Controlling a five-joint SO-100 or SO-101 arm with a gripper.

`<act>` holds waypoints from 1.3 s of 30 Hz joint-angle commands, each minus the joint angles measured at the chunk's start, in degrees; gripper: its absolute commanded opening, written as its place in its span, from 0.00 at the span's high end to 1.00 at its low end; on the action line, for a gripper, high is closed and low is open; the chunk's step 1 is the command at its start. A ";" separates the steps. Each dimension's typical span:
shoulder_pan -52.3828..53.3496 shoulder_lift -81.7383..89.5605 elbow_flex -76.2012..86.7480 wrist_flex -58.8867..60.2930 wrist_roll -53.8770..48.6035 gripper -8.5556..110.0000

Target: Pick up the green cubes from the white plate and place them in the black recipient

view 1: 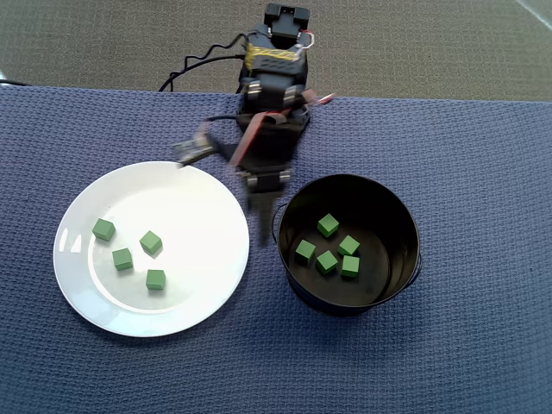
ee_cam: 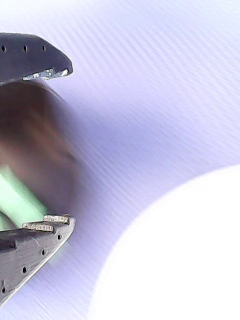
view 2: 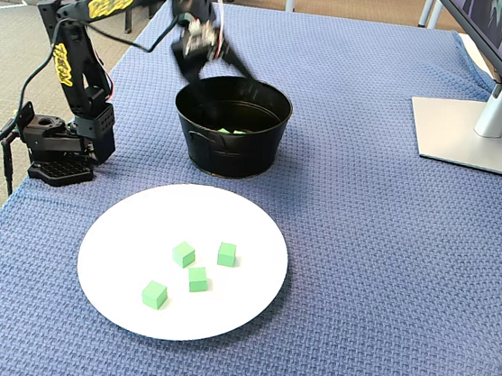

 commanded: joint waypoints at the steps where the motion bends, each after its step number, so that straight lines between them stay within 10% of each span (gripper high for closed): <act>1: 9.32 3.78 16.26 -12.30 -18.28 0.69; 10: 20.65 1.14 35.60 -32.96 -35.77 0.69; 39: 29.09 -22.94 16.17 -28.92 -53.00 0.69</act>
